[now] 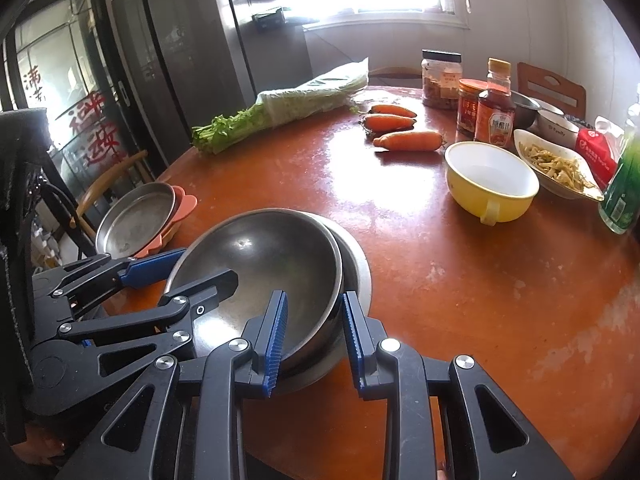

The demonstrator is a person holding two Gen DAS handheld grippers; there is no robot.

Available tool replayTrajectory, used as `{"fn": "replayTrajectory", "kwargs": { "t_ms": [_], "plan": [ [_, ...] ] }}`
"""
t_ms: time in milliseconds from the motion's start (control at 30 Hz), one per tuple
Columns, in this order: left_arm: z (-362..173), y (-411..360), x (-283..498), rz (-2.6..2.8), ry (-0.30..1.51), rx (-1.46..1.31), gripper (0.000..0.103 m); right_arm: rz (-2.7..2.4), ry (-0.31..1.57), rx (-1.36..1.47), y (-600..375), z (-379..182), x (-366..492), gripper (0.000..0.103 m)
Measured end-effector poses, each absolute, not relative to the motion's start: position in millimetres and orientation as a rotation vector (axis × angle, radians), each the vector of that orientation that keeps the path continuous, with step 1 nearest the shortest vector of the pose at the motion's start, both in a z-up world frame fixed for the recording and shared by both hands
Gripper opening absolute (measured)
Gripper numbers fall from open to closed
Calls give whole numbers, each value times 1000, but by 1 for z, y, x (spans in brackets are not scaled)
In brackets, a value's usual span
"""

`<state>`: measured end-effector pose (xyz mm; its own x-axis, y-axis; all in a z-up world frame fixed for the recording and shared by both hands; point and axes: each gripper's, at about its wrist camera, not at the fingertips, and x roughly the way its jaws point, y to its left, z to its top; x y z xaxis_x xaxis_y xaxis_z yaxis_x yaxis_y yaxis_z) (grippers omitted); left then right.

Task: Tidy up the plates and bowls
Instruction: 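Lower the small bowl into the basin and open the right gripper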

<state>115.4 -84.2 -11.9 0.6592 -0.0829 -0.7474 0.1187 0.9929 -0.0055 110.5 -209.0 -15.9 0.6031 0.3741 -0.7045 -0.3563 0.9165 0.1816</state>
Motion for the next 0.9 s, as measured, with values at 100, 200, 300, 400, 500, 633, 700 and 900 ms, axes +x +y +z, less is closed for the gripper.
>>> {"fn": "replayTrajectory", "kwargs": {
  "t_ms": [100,200,300,400,500,633,700,900],
  "plan": [
    [-11,-84,116,-116,834,49,43,421,823,24,-209,-17,112,30],
    [-11,-84,116,-118,835,47,43,425,823,26,-210,-17,112,30],
    [-10,-84,115,-111,830,51,44,426,822,28,-210,-17,111,30],
    [-8,-85,114,-95,823,62,44,430,820,32,-211,-18,111,30],
    [-7,-85,113,-89,822,65,45,433,818,35,-212,-17,111,30],
    [-6,-85,113,-78,825,66,47,441,810,37,-213,-14,111,30],
    [-4,-85,113,-73,824,66,47,446,803,37,-214,-10,111,30],
    [2,-86,111,-50,812,80,51,464,781,71,-221,-2,113,38]
  ]
}}
